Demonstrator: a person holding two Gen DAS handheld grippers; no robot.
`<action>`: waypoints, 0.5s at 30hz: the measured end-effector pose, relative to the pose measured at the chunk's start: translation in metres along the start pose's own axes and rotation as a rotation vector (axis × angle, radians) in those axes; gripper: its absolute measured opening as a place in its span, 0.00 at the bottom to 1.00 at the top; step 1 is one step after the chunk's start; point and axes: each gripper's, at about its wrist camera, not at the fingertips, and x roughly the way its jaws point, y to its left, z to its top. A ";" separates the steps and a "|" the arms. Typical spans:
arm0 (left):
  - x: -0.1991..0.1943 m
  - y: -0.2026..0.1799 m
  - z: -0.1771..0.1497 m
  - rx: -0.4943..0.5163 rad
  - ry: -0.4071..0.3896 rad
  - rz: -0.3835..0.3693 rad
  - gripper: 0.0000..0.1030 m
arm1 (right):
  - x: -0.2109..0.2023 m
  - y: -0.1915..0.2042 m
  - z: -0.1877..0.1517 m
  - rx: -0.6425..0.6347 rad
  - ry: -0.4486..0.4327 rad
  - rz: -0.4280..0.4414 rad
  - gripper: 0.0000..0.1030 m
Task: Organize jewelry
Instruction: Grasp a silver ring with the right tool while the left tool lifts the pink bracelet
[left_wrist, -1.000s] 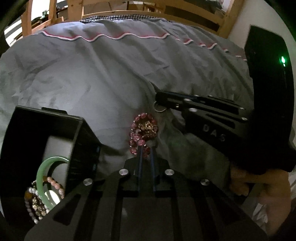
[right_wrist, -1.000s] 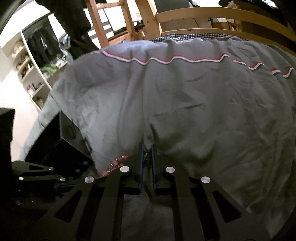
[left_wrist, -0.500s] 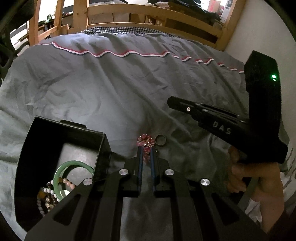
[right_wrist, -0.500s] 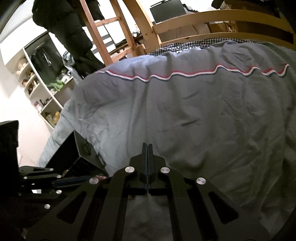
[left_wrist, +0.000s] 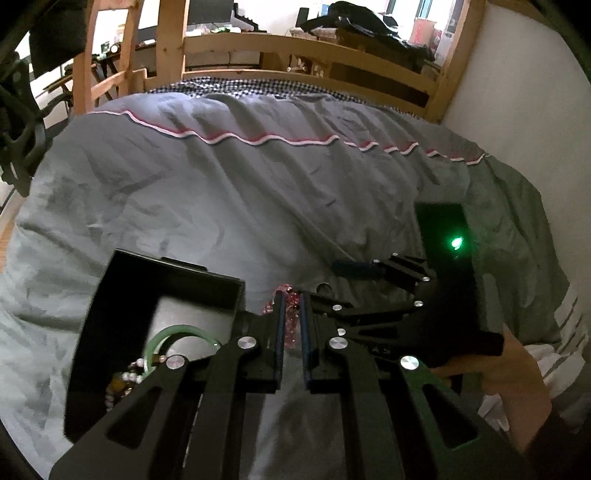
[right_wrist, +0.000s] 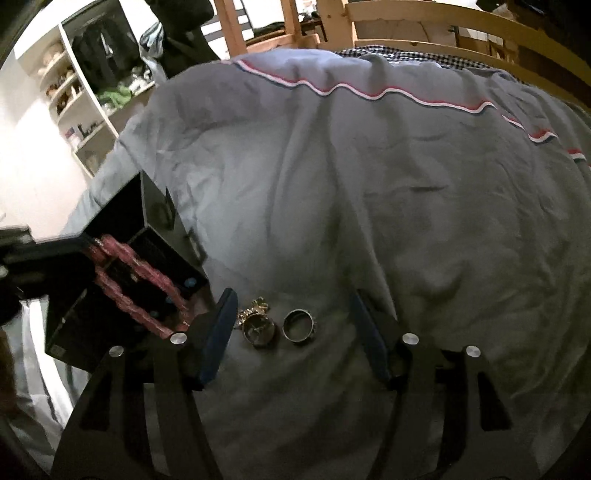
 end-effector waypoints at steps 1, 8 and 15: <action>-0.003 0.001 0.000 -0.001 -0.004 -0.001 0.07 | 0.002 0.000 -0.001 -0.008 0.007 -0.019 0.46; -0.021 0.008 -0.004 -0.008 -0.032 0.003 0.07 | -0.012 0.000 0.002 -0.016 -0.063 -0.037 0.19; -0.039 0.017 -0.006 -0.028 -0.062 0.004 0.07 | -0.042 -0.006 0.010 0.056 -0.183 0.055 0.19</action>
